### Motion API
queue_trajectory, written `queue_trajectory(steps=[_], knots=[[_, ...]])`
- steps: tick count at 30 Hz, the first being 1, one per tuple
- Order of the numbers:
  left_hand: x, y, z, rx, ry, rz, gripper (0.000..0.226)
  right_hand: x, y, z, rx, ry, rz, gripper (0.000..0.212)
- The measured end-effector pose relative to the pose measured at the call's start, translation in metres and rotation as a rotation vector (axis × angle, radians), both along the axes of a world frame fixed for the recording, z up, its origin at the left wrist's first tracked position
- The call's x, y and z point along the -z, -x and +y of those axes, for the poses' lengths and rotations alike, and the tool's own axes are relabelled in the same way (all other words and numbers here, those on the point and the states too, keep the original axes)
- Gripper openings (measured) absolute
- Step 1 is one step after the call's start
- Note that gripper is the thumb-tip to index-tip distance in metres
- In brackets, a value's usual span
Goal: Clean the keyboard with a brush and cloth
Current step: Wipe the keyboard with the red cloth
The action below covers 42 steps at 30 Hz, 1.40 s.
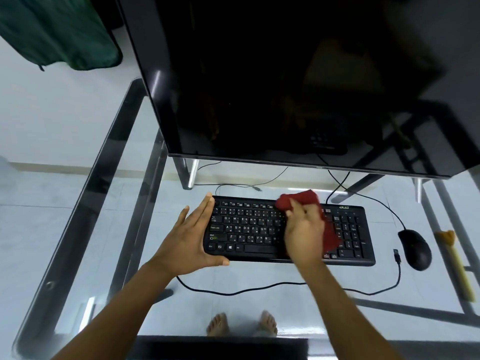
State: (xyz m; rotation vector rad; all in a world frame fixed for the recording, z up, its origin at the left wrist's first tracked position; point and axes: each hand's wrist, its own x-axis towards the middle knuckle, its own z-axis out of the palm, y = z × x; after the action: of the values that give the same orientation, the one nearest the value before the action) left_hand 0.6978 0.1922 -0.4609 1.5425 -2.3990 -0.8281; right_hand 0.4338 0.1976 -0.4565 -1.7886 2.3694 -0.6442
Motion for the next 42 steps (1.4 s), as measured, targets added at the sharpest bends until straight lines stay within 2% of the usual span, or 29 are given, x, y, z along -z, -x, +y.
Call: queue_trajectory(steps=[2,5,6,7,10,12,15,16,18,20,22,24,27,29,31,34,36,37,38,40,41,42], knots=[[0.001,0.0,0.0,-0.007,-0.002,-0.005,0.137,0.0,-0.046,0.008,-0.157,-0.018,-0.037,0.033],[0.0,-0.001,-0.001,-0.009,0.007,-0.004,0.137,0.002,-0.072,0.016,-0.6,-0.011,0.062,0.038],[0.0,-0.001,-0.001,-0.007,0.006,-0.007,0.137,0.001,-0.06,0.011,-0.599,-0.022,0.059,0.04],[0.0,-0.001,-0.001,-0.009,0.003,-0.009,0.137,0.002,-0.043,0.006,-0.498,-0.025,0.046,0.04],[0.0,0.001,0.0,-0.01,0.011,-0.006,0.136,0.003,-0.006,0.002,-0.069,0.009,-0.009,0.035],[0.0,0.002,0.001,-0.014,0.019,-0.011,0.136,0.004,-0.03,0.011,-0.118,0.015,-0.001,0.036],[0.0,0.002,0.001,-0.017,0.018,-0.024,0.136,0.005,-0.064,0.039,-0.514,-0.002,0.045,0.047],[0.0,0.001,0.001,-0.015,0.021,-0.031,0.137,0.004,-0.057,0.043,-0.569,-0.052,0.051,0.051],[0.0,0.0,0.0,-0.014,0.02,-0.043,0.137,0.003,-0.025,0.043,-0.443,-0.101,0.009,0.047],[0.001,0.0,0.0,-0.01,0.021,-0.053,0.136,0.004,0.011,0.048,-0.177,-0.023,-0.057,0.04],[0.001,0.001,0.001,-0.011,0.028,-0.054,0.136,0.007,0.015,0.054,-0.049,0.017,-0.052,0.038],[0.002,0.002,0.001,-0.011,0.02,-0.049,0.136,0.01,-0.015,0.057,-0.105,0.034,-0.033,0.045],[0.004,0.001,0.0,-0.012,0.02,-0.049,0.138,0.009,-0.059,0.062,-0.522,-0.036,0.004,0.054],[0.004,-0.001,0.0,-0.004,0.021,-0.056,0.138,0.003,-0.041,0.053,-0.679,-0.135,-0.097,0.054],[0.004,-0.001,0.0,-0.003,0.02,-0.036,0.136,-0.004,-0.003,0.044,-0.595,-0.188,-0.234,0.052],[0.004,-0.001,0.001,0.002,0.022,-0.003,0.135,0.0,0.028,0.038,-0.221,-0.012,-0.149,0.038],[0.005,0.0,0.001,0.01,0.026,0.02,0.136,0.007,0.0,0.036,-0.059,0.005,-0.118,0.034],[0.004,0.0,0.001,0.014,0.026,0.03,0.136,0.008,-0.023,0.036,-0.096,0.01,-0.114,0.035],[0.005,0.0,0.001,0.015,0.027,0.04,0.136,0.006,-0.047,0.036,-0.225,0.004,-0.103,0.039],[0.005,-0.001,0.001,0.006,0.024,0.06,0.139,0.001,-0.074,0.029,-0.598,-0.061,-0.036,0.047],[0.005,-0.002,0.001,-0.002,0.014,0.068,0.141,-0.004,-0.075,0.021,-0.709,-0.092,-0.029,0.047],[0.005,-0.003,0.001,-0.011,-0.001,0.076,0.142,-0.008,-0.068,0.013,-0.708,-0.096,-0.039,0.046]])
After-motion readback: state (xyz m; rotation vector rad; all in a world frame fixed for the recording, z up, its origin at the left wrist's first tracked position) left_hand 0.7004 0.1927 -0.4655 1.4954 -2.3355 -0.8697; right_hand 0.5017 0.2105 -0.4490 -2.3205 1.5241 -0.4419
